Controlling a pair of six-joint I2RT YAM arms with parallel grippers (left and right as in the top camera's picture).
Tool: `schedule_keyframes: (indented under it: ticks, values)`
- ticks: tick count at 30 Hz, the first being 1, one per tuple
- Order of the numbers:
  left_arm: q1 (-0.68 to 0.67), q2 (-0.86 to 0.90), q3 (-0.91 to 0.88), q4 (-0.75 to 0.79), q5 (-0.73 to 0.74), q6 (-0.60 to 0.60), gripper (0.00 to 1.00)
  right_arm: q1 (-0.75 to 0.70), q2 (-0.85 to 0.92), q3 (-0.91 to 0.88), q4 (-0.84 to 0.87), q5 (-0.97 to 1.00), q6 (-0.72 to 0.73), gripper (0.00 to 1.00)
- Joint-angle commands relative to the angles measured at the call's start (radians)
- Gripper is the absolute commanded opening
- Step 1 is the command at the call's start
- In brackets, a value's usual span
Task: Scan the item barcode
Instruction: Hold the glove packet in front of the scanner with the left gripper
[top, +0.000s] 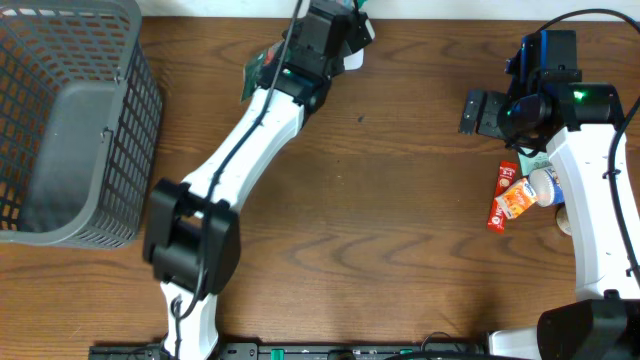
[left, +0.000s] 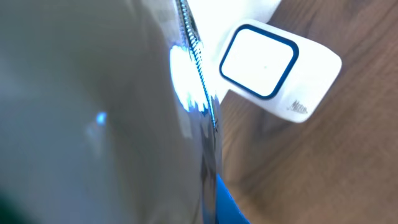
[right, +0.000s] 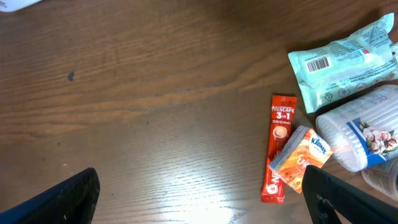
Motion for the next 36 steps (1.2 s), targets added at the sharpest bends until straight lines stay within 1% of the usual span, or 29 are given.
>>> schedule_keyframes:
  ticks: [1,4,7,9,20,27,36]
  values:
    - [0.008,0.105,0.009,0.101,-0.039,0.117,0.07,-0.002,0.000,0.014,-0.002,0.003,-0.015,0.99]
    - [0.011,0.185,0.009,0.248,-0.097,0.211,0.07,-0.002,0.000,0.014,-0.002,0.003,-0.015,0.99]
    - [0.018,0.251,0.009,0.378,-0.148,0.276,0.07,-0.002,0.000,0.014,-0.002,0.003,-0.015,0.99]
    - [0.023,0.278,0.009,0.409,-0.152,0.314,0.07,-0.002,0.000,0.014,-0.002,0.003,-0.015,0.99]
    - [0.036,0.301,0.009,0.403,-0.147,0.316,0.07,-0.002,0.000,0.014,-0.002,0.003,-0.015,0.99]
    - [0.036,0.301,0.009,0.299,-0.032,0.300,0.08,-0.002,0.000,0.014,-0.002,0.003,-0.015,0.99]
    - [0.044,0.302,0.008,0.345,-0.027,0.302,0.07,-0.002,0.000,0.014,-0.002,0.003,-0.015,0.99]
